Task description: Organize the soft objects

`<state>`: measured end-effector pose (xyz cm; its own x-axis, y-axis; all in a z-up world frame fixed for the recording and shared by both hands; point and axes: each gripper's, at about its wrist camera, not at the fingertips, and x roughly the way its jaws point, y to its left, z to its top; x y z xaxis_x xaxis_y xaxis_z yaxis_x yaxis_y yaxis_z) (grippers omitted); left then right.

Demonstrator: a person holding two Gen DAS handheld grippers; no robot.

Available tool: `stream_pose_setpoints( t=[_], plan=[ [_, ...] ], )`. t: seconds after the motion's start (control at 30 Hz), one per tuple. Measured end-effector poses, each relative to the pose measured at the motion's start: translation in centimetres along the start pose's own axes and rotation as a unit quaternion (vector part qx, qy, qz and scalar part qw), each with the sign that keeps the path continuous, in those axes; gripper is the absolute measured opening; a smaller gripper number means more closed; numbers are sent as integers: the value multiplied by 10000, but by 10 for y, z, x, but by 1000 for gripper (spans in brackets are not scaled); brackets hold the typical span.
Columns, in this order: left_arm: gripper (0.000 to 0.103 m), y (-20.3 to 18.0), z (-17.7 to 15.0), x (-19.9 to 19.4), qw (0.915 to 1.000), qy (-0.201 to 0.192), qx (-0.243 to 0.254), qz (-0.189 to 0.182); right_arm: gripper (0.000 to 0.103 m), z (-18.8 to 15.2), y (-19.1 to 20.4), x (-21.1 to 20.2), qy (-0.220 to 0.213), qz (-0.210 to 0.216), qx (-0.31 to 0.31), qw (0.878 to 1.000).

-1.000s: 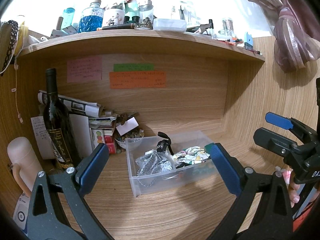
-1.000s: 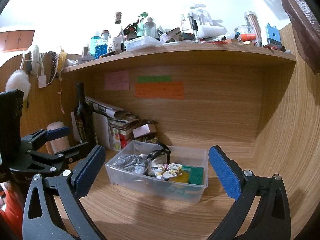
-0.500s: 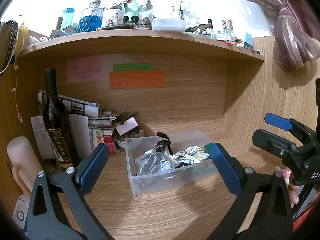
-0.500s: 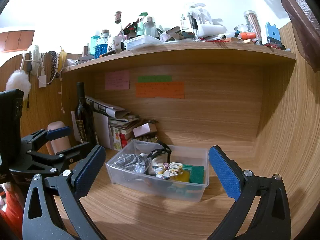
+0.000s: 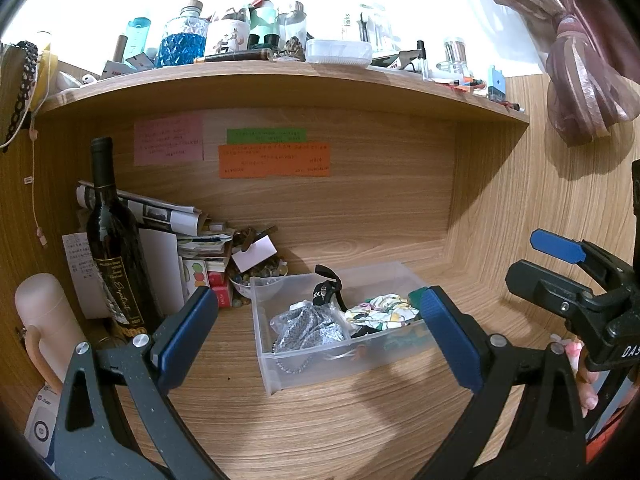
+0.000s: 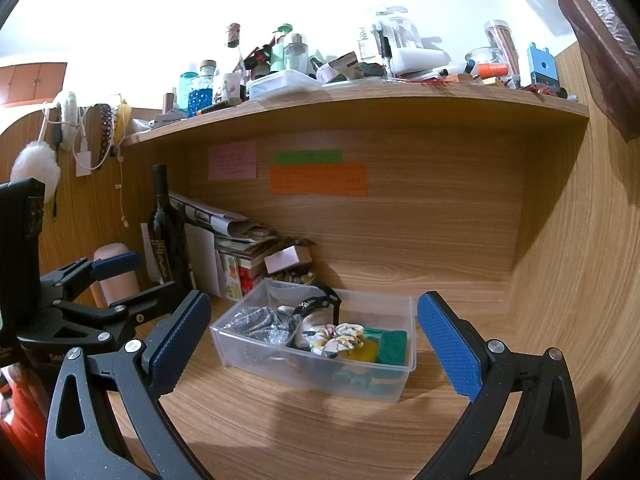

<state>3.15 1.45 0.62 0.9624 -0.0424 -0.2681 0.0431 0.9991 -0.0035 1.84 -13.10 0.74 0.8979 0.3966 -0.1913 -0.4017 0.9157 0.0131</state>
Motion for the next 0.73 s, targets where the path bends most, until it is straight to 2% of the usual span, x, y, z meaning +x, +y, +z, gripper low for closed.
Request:
stream_pose_setpoints(
  t=[0.73],
  plan=[
    [103, -3, 3, 5, 9995, 168, -240, -110, 103, 0, 4, 1, 13, -17, -27, 10000]
  ],
)
